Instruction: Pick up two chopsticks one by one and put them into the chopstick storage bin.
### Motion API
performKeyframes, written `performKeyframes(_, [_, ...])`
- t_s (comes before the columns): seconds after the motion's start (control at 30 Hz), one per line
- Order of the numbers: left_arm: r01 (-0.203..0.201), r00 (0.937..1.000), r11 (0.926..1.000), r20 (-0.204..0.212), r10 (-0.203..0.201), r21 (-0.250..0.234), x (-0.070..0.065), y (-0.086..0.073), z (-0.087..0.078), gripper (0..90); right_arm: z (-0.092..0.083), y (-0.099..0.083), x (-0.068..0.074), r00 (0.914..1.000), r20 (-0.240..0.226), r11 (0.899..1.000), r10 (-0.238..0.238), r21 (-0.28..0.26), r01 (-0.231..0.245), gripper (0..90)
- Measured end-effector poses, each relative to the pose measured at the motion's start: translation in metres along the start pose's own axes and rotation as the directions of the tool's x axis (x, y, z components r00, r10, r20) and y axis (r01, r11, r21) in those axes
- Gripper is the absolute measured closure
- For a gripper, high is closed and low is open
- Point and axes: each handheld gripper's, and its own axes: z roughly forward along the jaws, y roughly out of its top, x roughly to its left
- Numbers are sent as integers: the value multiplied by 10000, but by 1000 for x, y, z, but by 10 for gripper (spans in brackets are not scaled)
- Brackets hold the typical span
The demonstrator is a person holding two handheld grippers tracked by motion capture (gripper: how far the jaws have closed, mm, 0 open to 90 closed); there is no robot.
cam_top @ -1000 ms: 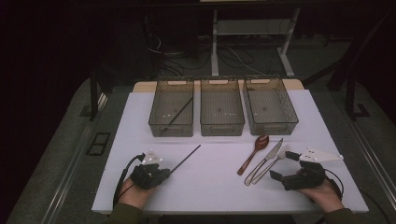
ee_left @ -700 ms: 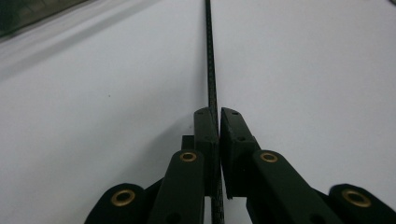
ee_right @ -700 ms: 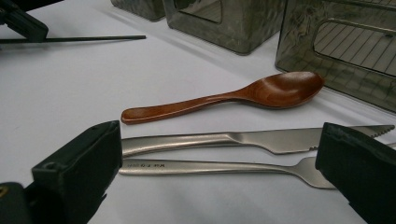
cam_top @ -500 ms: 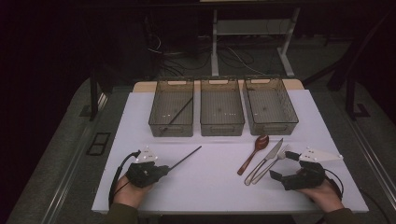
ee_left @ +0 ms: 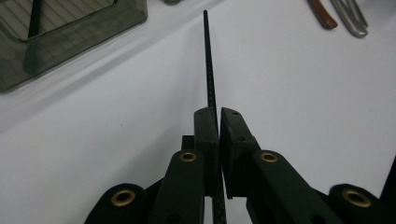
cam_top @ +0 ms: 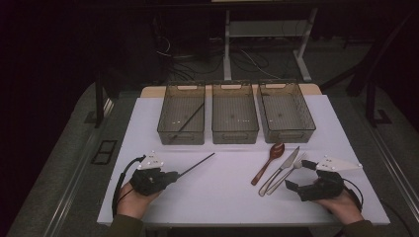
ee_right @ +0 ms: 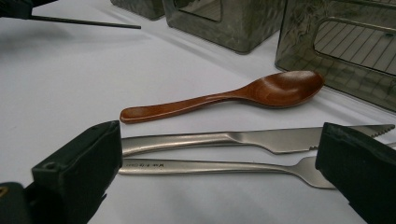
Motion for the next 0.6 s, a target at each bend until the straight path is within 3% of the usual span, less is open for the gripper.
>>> performKeyframes(0.6, [-40, 9994, 9947, 329, 74, -1028, 8, 27, -16, 850, 0, 0, -1, 10000, 51, 10000, 81, -2, -81, 1])
